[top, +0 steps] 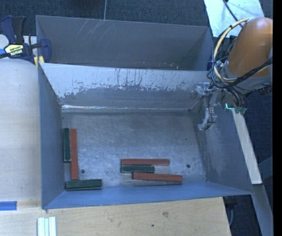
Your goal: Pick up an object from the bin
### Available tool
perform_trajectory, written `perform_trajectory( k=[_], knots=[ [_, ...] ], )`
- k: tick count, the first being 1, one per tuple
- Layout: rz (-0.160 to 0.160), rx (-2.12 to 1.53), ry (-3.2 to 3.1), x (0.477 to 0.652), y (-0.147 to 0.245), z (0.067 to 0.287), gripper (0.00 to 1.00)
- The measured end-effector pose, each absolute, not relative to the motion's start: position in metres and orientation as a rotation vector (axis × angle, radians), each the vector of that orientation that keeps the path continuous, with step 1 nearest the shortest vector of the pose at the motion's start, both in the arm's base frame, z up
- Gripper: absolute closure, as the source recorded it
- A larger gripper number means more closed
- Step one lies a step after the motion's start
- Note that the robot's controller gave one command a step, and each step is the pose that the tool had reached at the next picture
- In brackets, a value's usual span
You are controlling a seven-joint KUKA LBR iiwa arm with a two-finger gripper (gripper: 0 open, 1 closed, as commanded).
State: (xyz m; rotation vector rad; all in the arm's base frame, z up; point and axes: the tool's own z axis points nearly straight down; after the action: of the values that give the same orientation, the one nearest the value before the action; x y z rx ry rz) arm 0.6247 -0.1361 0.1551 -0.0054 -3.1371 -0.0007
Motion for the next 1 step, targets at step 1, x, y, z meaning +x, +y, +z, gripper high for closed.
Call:
perform_trajectory(
  k=[1],
  knots=[
    [-0.005,-0.012,-3.136,0.5856,-0.071,0.0658,0.0]
  ],
)
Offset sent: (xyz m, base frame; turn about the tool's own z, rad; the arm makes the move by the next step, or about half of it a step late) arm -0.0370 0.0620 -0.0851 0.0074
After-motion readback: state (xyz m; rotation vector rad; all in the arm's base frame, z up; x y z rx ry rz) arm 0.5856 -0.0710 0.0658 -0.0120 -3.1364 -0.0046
